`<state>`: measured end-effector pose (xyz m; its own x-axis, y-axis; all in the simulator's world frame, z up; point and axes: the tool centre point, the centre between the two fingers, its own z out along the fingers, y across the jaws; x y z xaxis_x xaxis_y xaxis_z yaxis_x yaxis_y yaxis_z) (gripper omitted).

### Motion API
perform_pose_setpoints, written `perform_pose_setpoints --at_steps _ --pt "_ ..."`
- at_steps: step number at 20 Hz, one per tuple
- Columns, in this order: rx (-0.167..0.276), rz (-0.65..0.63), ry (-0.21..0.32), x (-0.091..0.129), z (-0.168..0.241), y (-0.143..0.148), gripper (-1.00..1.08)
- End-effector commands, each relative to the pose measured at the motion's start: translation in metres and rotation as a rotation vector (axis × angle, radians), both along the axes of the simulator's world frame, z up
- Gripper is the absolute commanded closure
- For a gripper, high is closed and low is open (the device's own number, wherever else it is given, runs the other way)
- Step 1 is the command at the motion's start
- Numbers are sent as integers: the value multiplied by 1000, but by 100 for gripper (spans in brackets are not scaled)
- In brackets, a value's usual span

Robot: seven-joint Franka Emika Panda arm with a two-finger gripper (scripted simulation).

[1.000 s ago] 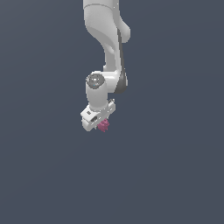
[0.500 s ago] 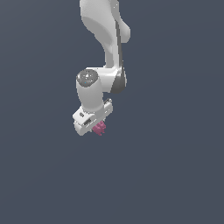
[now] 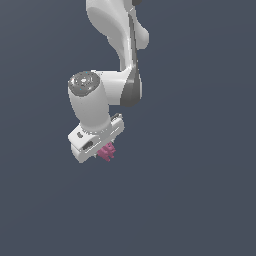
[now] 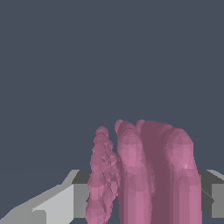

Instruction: Pick up the object and move it to a goal position.

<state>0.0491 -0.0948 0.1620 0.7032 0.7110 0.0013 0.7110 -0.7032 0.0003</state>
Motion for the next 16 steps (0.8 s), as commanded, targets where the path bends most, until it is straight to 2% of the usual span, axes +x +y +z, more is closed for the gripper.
perform_pose_setpoints --at_steps 1,8,16 --pt "0 0 1 10 10 -3 108" --pt "0 0 1 29 25 -9 108" --pt "0 0 1 35 31 -11 108"
